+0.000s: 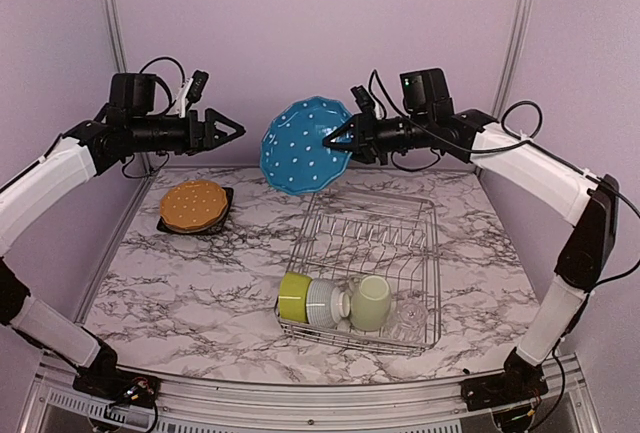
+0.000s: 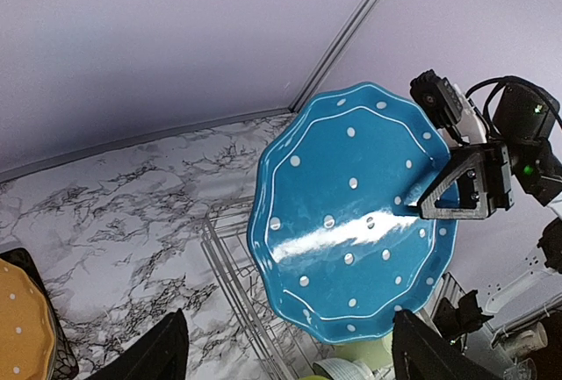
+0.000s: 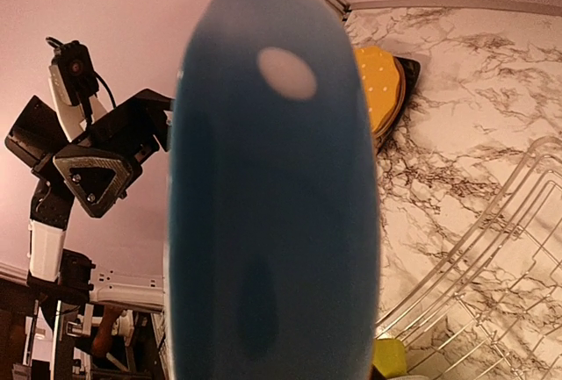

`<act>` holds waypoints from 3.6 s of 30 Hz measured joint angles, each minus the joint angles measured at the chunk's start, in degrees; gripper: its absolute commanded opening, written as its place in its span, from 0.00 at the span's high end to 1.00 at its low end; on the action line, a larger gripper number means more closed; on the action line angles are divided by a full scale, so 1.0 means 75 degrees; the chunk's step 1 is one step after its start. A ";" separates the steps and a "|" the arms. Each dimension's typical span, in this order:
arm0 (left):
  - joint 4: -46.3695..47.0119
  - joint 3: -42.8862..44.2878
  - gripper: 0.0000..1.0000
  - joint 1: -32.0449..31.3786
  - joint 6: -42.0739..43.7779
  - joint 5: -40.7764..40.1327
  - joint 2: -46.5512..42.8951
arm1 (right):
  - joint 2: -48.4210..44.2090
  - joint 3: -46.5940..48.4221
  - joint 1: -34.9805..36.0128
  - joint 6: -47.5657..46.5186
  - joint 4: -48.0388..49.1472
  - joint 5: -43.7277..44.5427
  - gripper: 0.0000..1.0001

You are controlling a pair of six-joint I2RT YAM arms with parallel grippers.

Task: Unload the mixed dishes from the dish rack
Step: Pass from the right arm to the left, then place the plate on the plate.

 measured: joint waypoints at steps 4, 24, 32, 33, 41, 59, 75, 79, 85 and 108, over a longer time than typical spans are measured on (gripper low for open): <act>-0.0440 0.0239 0.28 -0.0259 0.0216 -0.0058 0.0347 | -0.0003 -0.0236 0.0000 0.0070 0.0493 -0.0323 1.00; -0.0580 0.0399 0.62 -0.0679 -0.0589 -0.0431 0.0988 | -0.0015 -0.0708 0.0032 0.0597 0.1888 -0.1003 1.00; -0.0233 0.0402 0.94 -0.0685 -0.0874 -0.0268 0.1102 | -0.0015 -0.0965 0.0058 0.0781 0.2305 -0.1105 1.00; -0.0242 0.0399 0.97 -0.0667 -0.0906 -0.0256 0.1119 | -0.0015 -0.0991 0.0047 0.0781 0.2294 -0.1090 1.00; -0.0175 0.0382 1.00 -0.0656 -0.1285 -0.0434 0.1189 | -0.0067 -0.1236 0.0000 0.0711 0.2500 -0.0877 0.84; 0.0769 -0.1023 1.00 0.0207 -0.2506 0.0090 0.1186 | -0.0685 -0.1367 -0.0283 0.0484 0.2273 -0.0472 0.02; 0.0731 -0.2049 1.00 0.2559 -0.2964 -0.1177 0.0883 | -0.0906 -0.0615 -0.0341 -0.0985 -0.0122 0.1647 0.02; 0.0618 -0.2049 1.00 0.2955 -0.2827 -0.1323 0.0886 | -0.1288 -0.0688 -0.0440 -0.1174 -0.0367 0.2311 0.02; 0.0437 -0.2049 1.00 0.3483 -0.2582 -0.1378 0.1020 | -0.2294 -0.1364 -0.0828 -0.1341 -0.0315 0.3238 0.02; 0.0434 -0.2005 1.00 0.3826 -0.2261 -0.1932 0.2433 | -0.2716 -0.2229 -0.1550 -0.0994 -0.0044 0.2605 0.02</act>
